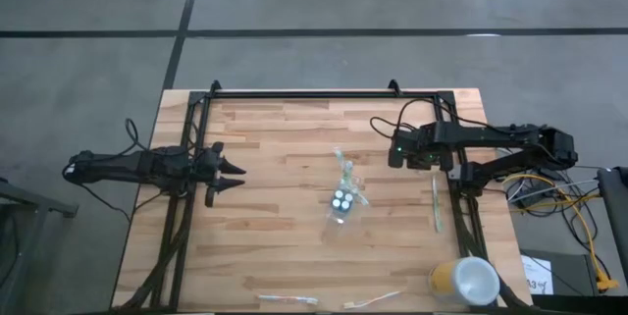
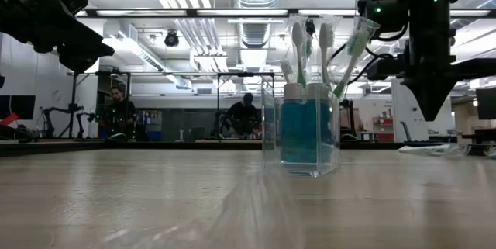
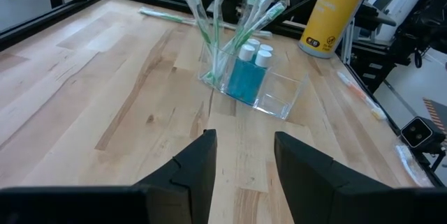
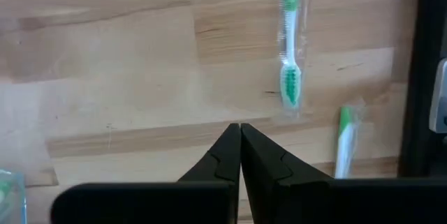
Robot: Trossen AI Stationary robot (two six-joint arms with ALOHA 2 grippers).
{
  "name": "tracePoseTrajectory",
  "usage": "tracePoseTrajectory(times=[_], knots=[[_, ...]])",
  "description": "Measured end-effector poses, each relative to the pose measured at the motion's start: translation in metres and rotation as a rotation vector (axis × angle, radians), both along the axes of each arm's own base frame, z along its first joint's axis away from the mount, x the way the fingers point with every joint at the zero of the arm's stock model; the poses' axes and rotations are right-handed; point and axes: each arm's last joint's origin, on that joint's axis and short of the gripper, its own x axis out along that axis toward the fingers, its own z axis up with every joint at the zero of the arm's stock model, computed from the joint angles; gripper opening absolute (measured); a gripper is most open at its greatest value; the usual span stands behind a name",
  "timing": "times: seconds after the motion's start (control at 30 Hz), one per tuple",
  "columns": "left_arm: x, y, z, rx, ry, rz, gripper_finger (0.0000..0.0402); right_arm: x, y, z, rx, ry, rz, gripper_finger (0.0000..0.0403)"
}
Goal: Pick & Place toothbrushing station
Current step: Put the white green toothbrush into the back side of the transparent organizer
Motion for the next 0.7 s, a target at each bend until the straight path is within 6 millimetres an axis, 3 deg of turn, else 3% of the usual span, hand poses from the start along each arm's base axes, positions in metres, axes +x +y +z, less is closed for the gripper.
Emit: tracePoseTrajectory(times=[0.7], knots=[[0.0000, 0.0001, 0.0000, 0.001, 0.000, 0.004, 0.0149, -0.0017, -0.0013, -0.0016, -0.051, 0.027, -0.075, 0.0012]])
